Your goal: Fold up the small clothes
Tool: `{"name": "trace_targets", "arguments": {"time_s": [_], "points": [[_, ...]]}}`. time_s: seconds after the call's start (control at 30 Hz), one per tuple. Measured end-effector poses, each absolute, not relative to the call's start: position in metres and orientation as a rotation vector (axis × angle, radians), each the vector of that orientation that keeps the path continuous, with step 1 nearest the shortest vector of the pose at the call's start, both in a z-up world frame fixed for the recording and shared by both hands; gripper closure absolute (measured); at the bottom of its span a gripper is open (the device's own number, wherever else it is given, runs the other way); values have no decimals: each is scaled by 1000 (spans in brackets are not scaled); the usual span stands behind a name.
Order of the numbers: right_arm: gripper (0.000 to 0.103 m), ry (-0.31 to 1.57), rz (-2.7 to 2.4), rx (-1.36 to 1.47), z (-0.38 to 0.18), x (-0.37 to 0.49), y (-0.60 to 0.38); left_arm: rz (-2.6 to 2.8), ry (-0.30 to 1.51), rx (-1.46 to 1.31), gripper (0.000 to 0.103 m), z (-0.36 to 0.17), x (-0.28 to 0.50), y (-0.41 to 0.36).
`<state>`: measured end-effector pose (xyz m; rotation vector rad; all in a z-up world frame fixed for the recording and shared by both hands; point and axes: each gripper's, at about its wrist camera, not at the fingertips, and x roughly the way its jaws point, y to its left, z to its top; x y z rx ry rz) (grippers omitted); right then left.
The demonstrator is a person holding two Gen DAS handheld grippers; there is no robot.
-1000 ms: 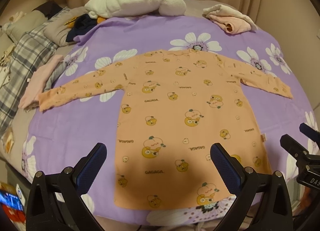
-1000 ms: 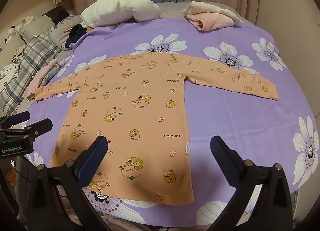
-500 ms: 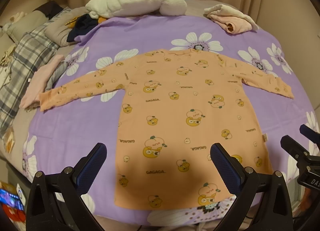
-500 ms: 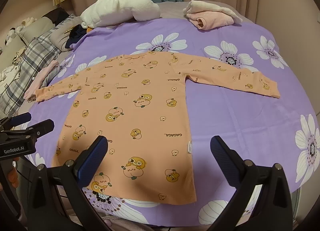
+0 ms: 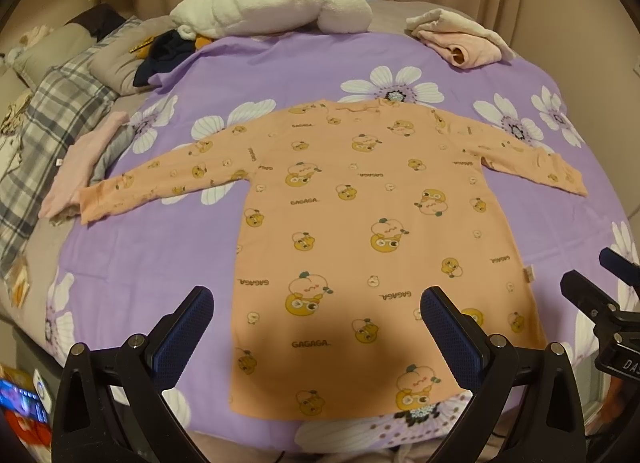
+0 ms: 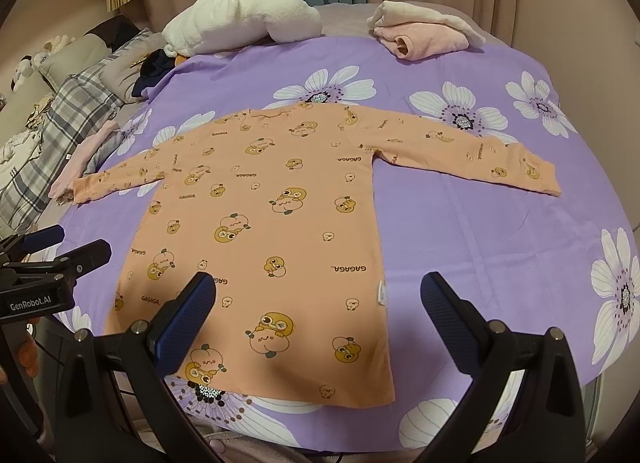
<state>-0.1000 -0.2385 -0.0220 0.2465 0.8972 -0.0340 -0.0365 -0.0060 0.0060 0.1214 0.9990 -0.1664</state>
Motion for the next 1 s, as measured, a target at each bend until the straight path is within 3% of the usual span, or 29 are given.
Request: {"name": "trace_targets", "arguments": {"time_s": [1.0], "points": [[0, 900, -9, 256, -26, -96, -253, -164, 1023, 109, 1, -2, -37, -7]]}}
